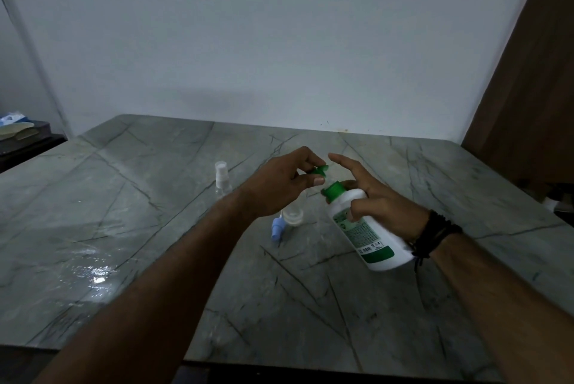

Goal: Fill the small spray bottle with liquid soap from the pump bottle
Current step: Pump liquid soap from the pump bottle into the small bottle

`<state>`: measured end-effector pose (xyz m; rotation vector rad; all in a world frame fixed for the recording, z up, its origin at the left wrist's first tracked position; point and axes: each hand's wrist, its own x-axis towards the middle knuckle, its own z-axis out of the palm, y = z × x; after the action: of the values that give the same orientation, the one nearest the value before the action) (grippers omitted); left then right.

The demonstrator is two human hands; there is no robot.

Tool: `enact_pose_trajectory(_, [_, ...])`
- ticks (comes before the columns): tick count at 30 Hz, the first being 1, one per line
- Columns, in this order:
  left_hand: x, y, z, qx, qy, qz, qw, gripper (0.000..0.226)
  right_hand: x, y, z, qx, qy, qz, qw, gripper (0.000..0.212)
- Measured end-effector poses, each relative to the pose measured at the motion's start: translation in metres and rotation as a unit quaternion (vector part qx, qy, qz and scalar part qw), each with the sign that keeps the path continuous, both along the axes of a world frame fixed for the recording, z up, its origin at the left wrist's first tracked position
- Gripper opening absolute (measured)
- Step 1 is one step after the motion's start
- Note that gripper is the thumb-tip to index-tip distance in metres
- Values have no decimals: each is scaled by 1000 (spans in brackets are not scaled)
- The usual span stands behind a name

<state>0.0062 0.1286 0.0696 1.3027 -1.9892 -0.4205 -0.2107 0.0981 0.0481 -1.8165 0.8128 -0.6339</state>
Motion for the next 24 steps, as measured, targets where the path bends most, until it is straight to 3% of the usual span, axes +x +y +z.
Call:
enact_pose_trajectory(4, [-1,0,5,-1,7,-11,1000,23,-3,1,0,19,3,12,1000,94])
enact_pose_trajectory(15, [4,-5,8,22,-7,-26,999,23,8,14,2,-45,30,-31,998,93])
enact_pose_trajectory(24, [4,-11,9,30,-8,-12,999,24,14,14,-6,-154,68,-51,984,91])
